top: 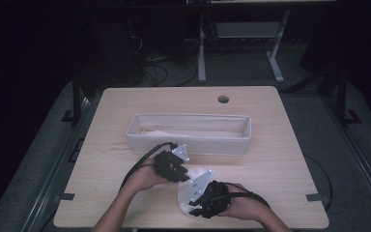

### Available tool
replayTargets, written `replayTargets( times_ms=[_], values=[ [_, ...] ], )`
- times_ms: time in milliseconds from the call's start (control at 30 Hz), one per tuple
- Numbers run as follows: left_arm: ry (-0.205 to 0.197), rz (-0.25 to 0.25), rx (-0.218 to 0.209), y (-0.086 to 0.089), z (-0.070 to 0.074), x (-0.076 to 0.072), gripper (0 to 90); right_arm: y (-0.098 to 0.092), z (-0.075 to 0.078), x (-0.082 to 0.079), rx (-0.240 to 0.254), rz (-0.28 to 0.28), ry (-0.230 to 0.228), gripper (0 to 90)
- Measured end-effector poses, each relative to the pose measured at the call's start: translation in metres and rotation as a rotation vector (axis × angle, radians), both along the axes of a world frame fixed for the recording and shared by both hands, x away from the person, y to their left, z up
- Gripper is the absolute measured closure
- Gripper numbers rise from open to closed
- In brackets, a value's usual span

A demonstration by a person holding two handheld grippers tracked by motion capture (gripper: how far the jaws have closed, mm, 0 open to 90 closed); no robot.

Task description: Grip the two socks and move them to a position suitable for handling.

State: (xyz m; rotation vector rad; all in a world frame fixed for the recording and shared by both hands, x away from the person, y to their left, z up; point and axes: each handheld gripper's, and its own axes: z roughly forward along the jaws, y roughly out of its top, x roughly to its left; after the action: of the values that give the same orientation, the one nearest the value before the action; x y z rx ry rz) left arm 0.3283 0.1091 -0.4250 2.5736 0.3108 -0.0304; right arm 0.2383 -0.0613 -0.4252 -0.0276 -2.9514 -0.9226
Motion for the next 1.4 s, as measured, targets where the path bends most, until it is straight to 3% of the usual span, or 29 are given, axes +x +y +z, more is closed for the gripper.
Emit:
replayTargets(
  times_ms=[333,567,967,1400],
  values=[
    [0.007,-0.022,-0.021,0.005,0.006,-0.006,67.4,0.011,-0.019,0.000,-0.074,0.019,-0.057,58.7],
    [0.015,-0.019,-0.016,0.006,0.003,-0.006,67.4,0.013,-0.023,-0.004,-0.078,0.015,-0.128,62.8],
    [0.018,-0.033,-0.017,0.007,0.003,-0.008,67.5,0.012,-0.023,0.005,-0.067,-0.011,-0.107,79.8],
    [0.022,-0.047,-0.014,0.006,0.000,-0.009,67.7,0.010,-0.020,0.010,-0.066,-0.021,-0.053,81.4]
  ],
)
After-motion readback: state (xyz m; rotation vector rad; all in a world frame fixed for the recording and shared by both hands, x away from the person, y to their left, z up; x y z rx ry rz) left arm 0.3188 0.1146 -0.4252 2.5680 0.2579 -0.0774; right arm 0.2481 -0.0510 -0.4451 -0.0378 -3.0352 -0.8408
